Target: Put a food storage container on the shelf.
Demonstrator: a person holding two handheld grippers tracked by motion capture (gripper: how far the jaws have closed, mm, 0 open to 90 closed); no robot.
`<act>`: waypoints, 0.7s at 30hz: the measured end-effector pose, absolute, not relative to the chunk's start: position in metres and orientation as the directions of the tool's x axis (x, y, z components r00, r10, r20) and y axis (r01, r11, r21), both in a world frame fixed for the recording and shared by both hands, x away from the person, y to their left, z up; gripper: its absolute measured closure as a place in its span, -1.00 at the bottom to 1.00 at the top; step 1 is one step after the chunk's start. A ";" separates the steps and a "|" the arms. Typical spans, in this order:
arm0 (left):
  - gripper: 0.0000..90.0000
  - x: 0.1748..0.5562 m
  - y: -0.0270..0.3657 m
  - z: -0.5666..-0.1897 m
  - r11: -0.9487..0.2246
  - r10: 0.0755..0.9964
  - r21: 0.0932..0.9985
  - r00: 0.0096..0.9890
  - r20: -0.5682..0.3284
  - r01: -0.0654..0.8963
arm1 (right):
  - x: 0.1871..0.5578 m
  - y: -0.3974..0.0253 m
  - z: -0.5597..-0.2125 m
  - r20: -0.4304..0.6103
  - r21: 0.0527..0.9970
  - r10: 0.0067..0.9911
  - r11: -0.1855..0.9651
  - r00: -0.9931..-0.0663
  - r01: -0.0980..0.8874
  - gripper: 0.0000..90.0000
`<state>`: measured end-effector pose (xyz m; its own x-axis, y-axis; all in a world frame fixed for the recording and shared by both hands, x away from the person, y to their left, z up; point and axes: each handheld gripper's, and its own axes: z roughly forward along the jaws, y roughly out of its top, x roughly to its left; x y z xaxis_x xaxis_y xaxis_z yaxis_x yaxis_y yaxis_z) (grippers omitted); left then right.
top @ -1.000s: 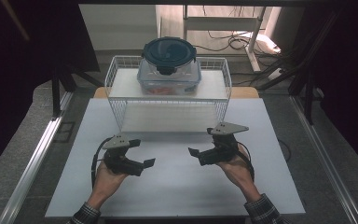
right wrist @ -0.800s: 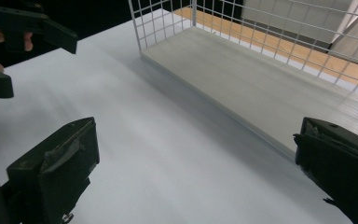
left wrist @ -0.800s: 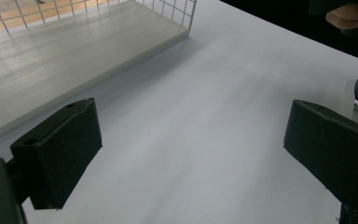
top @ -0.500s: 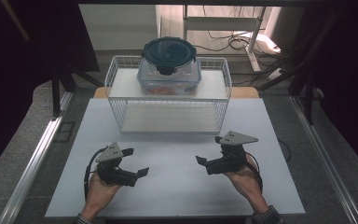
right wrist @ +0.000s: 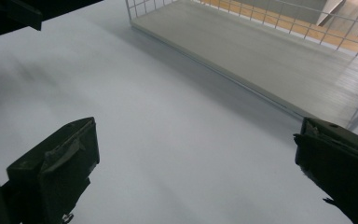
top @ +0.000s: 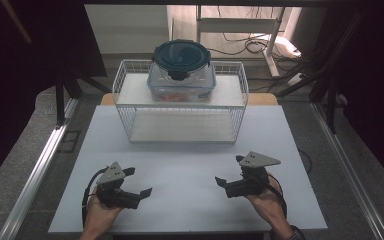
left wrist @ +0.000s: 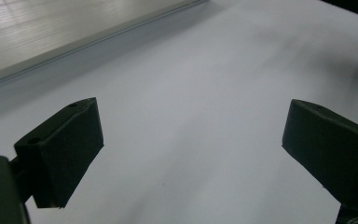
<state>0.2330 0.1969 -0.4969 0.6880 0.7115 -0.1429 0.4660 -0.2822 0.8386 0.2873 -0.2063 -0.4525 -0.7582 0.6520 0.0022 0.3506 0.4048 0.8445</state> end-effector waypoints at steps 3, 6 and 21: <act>-0.89 0.229 0.200 -0.500 -0.283 0.717 0.835 0.682 -0.143 0.472 | 0.284 -0.210 -0.457 -0.004 0.840 0.658 0.411 -0.753 0.355 -1.00; -0.90 0.225 0.201 -0.504 -0.294 0.722 0.828 0.679 -0.136 0.478 | 0.280 -0.214 -0.462 -0.012 0.832 0.664 0.421 -0.748 0.361 -1.00; -0.90 0.219 0.201 -0.521 -0.313 0.709 0.789 0.683 -0.176 0.529 | 0.269 -0.224 -0.486 -0.025 0.797 0.689 0.451 -0.725 0.401 -1.00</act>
